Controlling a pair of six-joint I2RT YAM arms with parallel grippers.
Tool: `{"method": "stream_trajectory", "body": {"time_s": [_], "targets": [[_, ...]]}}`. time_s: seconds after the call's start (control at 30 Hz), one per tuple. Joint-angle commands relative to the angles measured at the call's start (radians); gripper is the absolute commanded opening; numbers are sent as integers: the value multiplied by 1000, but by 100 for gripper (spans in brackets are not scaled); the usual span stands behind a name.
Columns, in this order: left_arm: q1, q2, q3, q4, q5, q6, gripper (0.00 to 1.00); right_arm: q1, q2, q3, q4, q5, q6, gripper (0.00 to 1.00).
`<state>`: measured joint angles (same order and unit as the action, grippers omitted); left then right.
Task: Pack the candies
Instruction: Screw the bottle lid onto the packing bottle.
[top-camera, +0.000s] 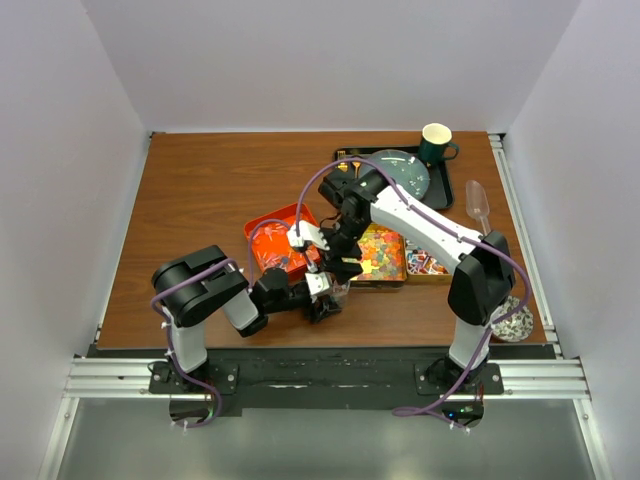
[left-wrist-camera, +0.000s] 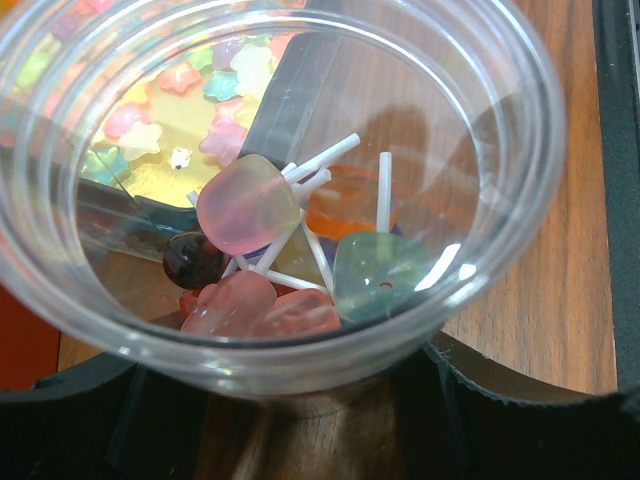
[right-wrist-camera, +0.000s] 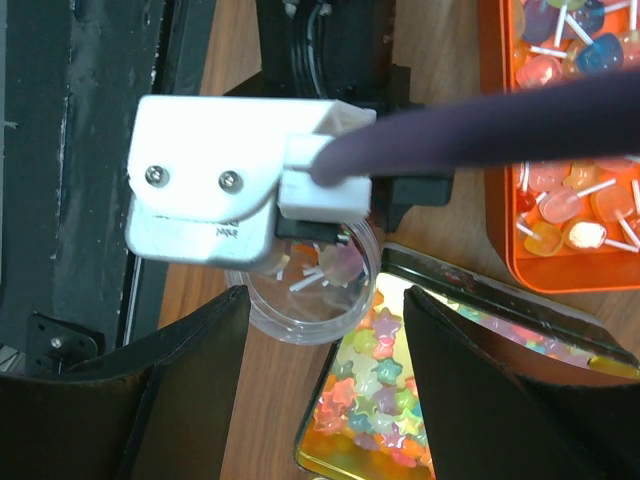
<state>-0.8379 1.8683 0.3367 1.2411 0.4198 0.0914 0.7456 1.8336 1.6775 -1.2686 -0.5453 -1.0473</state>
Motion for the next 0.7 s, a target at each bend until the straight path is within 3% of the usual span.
{"method": "stream_trajectory", "body": {"time_s": [0.0,0.67], "targets": [[10,23,4,-78,-50,22,0,8,6,27,-9,-39,-11,67],[10,28,5,-75,-67,13,0,8,-71,-74,-49,18,12,65]]}}
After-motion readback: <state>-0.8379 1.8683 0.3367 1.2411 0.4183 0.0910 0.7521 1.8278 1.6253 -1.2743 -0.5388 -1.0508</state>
